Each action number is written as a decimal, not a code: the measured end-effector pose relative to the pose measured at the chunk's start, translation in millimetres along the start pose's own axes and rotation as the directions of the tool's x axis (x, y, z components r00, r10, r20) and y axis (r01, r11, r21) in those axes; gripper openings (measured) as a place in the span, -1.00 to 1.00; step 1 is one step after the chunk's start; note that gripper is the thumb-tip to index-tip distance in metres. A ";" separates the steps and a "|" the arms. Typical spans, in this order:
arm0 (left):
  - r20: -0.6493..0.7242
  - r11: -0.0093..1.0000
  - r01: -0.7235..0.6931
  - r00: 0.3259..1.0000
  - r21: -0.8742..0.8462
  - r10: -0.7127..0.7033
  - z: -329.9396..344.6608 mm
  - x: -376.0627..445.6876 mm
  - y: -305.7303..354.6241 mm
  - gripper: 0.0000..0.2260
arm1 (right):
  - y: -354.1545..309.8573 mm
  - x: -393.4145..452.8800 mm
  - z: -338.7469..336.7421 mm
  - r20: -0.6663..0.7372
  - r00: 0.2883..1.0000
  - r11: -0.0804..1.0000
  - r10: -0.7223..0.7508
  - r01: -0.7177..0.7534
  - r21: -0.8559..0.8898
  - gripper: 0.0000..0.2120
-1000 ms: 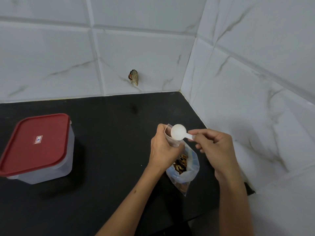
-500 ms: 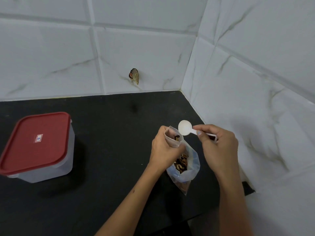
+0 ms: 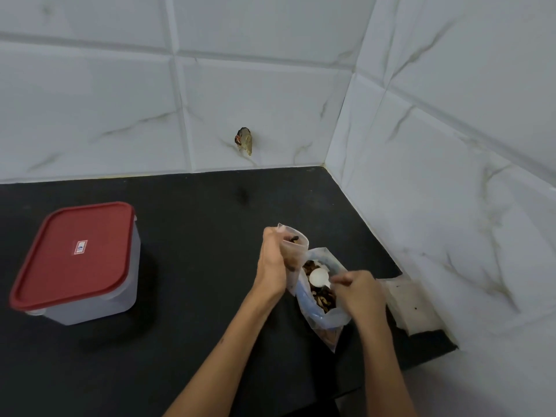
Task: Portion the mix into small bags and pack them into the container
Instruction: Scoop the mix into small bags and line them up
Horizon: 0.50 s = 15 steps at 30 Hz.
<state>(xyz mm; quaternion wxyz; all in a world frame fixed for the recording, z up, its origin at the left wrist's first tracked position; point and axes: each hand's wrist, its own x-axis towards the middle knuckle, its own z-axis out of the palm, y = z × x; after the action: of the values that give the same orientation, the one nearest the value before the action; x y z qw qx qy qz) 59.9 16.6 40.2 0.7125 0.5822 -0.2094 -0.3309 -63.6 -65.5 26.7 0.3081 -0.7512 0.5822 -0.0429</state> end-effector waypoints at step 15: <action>-0.138 0.989 -0.148 0.980 0.003 0.147 -60.5 -3.5 33.1 -0.40 | -107.8 -57.0 -20.3 -0.212 0.691 0.696 -0.691 0.715 0.063 -0.90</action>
<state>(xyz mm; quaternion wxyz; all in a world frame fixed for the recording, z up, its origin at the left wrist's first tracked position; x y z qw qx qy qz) 106.4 64.3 58.4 0.7498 0.5840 -0.2012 -0.2372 1.1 -8.2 115.1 0.2689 -0.8865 0.2694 -0.2630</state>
